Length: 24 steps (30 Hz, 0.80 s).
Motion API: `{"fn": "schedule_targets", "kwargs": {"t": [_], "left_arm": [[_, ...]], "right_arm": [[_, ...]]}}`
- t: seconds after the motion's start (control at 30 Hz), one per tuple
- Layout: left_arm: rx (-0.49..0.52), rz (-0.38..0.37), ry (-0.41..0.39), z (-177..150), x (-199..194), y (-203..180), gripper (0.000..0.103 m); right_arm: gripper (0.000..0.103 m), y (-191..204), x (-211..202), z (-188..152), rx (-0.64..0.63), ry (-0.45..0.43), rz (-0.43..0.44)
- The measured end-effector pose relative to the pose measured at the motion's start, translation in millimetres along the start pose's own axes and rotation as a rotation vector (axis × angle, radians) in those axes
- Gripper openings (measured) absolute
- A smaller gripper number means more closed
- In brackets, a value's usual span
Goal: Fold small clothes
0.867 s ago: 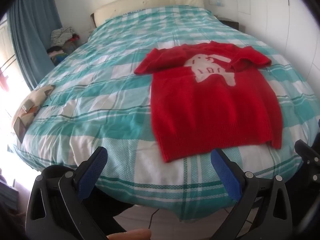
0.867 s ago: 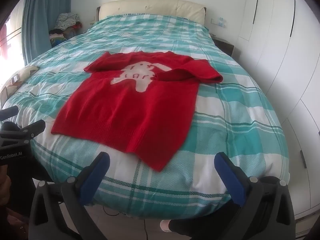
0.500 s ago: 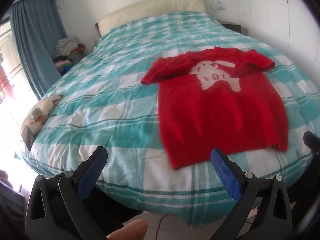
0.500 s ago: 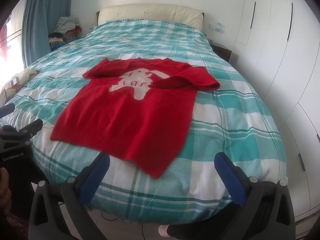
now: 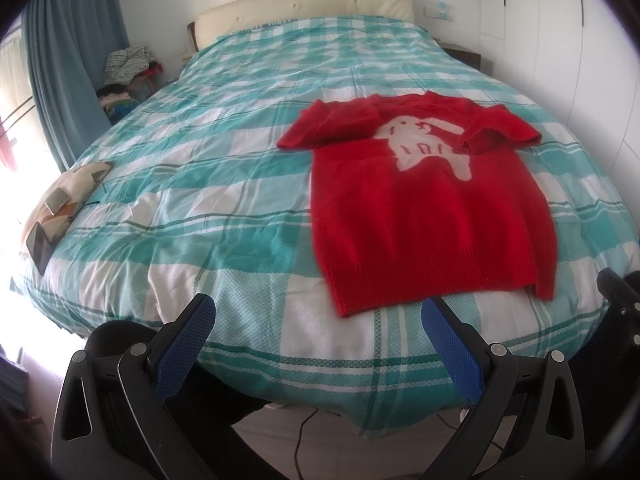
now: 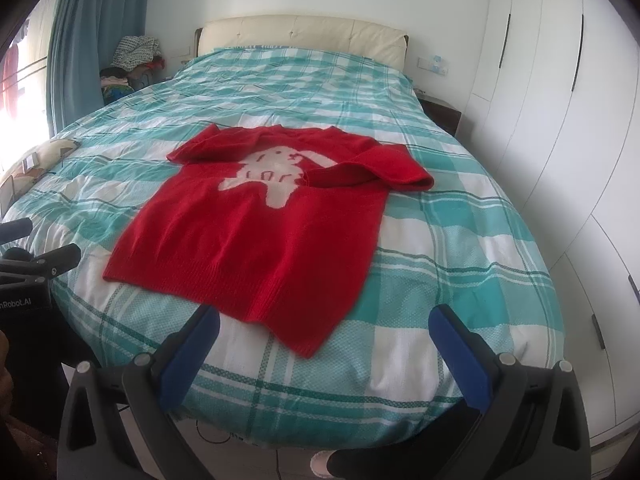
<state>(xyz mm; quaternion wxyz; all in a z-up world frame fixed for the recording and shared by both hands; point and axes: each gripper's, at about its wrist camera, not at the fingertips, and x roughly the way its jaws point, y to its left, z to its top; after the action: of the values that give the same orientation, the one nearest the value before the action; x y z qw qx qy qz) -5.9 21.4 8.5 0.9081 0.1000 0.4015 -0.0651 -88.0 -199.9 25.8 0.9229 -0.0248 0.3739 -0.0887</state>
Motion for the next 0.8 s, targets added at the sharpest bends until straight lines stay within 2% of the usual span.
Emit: {"fn": "schedule_targets", "kwargs": {"t": [0.17, 0.3, 0.4, 0.8], "left_arm": [[-0.001, 0.003, 0.027, -7.6, 1.7, 7.9, 0.103], [-0.044, -0.023, 0.052, -9.8, 4.8, 18.5, 0.103], [-0.051, -0.033, 0.062, -8.1, 5.6, 19.2, 0.103], [-0.012, -0.022, 0.051, -6.0, 4.2, 7.7, 0.103]], "right_arm": [[0.103, 2.4, -9.9, 0.6, -0.015, -0.015, 0.028], [0.103, 5.6, -15.3, -0.1, -0.008, -0.041, 0.063], [0.103, 7.8, -14.2, -0.7, -0.001, -0.017, 0.088], [0.103, 3.5, -1.8, -1.8, 0.040, 0.048, 0.073]]}}
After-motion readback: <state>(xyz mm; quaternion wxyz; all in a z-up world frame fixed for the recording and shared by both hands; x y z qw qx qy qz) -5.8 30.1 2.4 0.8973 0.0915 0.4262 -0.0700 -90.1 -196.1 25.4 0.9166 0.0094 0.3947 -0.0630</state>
